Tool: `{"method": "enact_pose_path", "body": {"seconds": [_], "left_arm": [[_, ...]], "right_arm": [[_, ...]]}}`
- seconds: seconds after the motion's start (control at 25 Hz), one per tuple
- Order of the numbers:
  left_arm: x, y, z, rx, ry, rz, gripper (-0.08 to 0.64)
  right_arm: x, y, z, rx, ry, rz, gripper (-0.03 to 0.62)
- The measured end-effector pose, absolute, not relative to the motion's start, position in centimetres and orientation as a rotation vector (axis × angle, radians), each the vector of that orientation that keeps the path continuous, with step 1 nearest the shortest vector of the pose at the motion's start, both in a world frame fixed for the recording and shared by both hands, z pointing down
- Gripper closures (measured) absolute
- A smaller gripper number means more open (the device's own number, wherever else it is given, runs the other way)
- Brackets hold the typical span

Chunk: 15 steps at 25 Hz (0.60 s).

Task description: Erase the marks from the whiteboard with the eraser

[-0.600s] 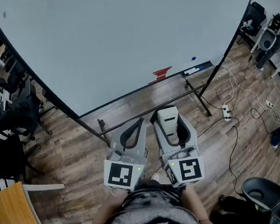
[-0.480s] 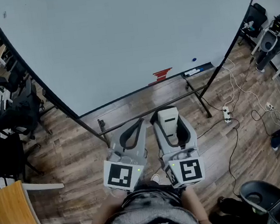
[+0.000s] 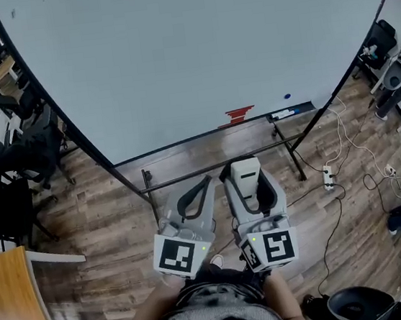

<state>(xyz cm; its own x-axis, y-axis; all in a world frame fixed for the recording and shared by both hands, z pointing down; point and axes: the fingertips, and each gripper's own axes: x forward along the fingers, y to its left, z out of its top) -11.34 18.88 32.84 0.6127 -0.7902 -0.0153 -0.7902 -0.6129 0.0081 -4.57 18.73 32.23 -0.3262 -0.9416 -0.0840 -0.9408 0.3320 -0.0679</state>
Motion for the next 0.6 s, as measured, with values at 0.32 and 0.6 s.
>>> {"method": "enact_pose_path", "body": {"seconds": [0.32,0.6], "left_arm": [[-12.0,13.6,33.5,2.793,-1.407,-0.041,0.561],[-11.5,3.7,33.4,2.826,-1.334,-0.045,0.561]], "right_arm": [[-5.0,13.6,32.0,-1.729,2.48,0.023,0.324],[-5.1,3.8,31.7,-1.782,2.451,0.03,0.324]]}}
